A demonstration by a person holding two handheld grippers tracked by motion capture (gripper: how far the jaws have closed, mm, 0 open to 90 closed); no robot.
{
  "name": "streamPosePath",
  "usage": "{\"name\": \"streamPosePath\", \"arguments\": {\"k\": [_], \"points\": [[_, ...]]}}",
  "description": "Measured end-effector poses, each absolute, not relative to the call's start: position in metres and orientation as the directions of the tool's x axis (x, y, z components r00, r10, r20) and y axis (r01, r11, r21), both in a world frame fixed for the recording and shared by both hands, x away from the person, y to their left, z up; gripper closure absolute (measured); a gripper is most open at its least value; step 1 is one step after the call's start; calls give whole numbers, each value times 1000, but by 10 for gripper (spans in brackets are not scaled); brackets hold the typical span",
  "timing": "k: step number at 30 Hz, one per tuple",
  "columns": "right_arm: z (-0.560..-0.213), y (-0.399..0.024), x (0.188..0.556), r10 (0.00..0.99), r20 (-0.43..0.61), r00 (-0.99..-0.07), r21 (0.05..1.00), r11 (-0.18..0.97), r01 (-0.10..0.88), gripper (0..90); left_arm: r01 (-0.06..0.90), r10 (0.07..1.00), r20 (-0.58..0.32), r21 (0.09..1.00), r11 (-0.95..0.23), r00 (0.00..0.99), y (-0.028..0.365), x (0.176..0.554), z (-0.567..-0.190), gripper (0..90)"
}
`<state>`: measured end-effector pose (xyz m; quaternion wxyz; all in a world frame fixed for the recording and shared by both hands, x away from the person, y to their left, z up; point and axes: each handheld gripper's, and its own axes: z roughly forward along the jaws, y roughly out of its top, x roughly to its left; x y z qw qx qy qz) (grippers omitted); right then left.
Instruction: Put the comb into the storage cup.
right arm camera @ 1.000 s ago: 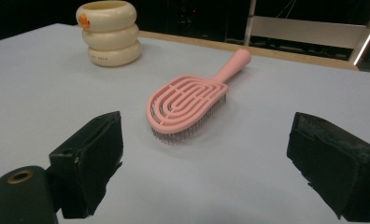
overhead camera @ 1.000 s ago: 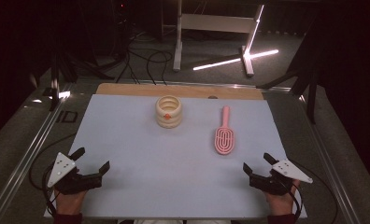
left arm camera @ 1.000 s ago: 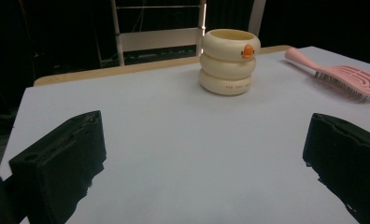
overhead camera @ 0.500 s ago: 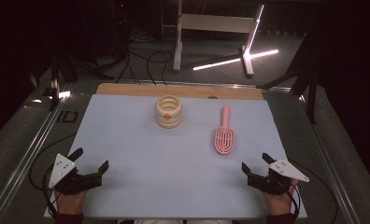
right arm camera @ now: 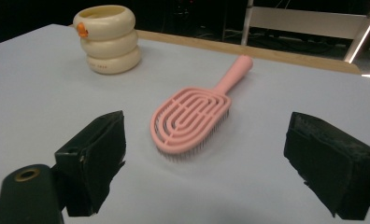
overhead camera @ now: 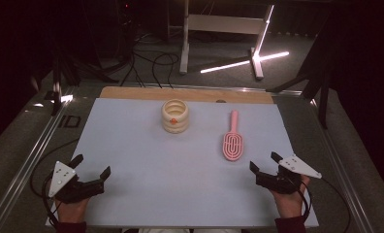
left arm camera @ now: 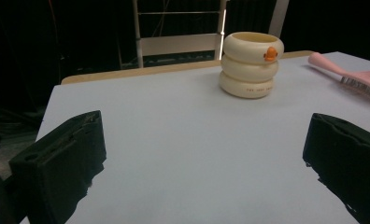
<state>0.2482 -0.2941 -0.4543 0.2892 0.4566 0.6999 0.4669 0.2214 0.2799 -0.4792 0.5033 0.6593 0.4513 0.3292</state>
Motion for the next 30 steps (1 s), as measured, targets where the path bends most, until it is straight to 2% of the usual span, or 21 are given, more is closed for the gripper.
{"name": "streamPosePath", "arguments": {"k": [11,30], "points": [[-435,-282,270,911,4,-413,911,166,376,129,269,929,-25,960,-81,369,281,222,-480,0],[-431,-274,304,917,32,-399,901,146,408,115,273,928,-26,958,-82,370,279,223,-482,0]]}}
